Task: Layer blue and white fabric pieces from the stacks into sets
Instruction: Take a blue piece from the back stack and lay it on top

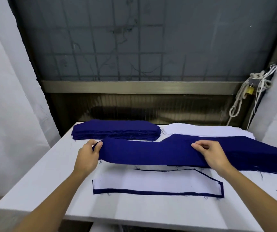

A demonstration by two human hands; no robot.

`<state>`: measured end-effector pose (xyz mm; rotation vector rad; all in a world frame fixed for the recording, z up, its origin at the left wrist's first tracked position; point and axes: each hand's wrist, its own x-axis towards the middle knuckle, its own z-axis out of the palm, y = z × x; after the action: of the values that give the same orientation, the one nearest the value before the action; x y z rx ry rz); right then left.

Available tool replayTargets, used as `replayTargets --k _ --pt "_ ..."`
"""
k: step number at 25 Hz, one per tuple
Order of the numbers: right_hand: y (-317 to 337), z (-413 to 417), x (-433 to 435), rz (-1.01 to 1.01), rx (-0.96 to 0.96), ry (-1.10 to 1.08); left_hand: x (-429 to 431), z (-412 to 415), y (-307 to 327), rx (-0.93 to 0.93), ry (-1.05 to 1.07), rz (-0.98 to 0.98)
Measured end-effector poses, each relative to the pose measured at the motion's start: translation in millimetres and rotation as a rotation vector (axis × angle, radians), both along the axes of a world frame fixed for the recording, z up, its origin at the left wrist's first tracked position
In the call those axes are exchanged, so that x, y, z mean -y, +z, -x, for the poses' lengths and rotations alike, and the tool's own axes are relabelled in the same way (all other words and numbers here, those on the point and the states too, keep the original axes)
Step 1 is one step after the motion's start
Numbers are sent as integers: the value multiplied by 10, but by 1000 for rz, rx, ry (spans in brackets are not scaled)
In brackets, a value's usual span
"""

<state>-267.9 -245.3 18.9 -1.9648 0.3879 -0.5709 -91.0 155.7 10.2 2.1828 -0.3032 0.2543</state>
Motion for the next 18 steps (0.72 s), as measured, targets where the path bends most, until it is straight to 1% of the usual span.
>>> replayTargets --k 5,8,13,15,18 --pt "-352 356 -19 4 -51 -4 -133 354 -381 -55 19 -88" --pt "-510 465 -39 25 -89 -47 -154 475 -541 -65 48 -146" --pt "-636 595 -113 217 -149 -221 -111 568 -675 -2 67 -226" --pt "-649 615 -137 299 -168 -260 -108 561 -692 16 63 -254" --pt "-663 608 -139 367 -202 -301 -113 547 -703 33 72 -263"
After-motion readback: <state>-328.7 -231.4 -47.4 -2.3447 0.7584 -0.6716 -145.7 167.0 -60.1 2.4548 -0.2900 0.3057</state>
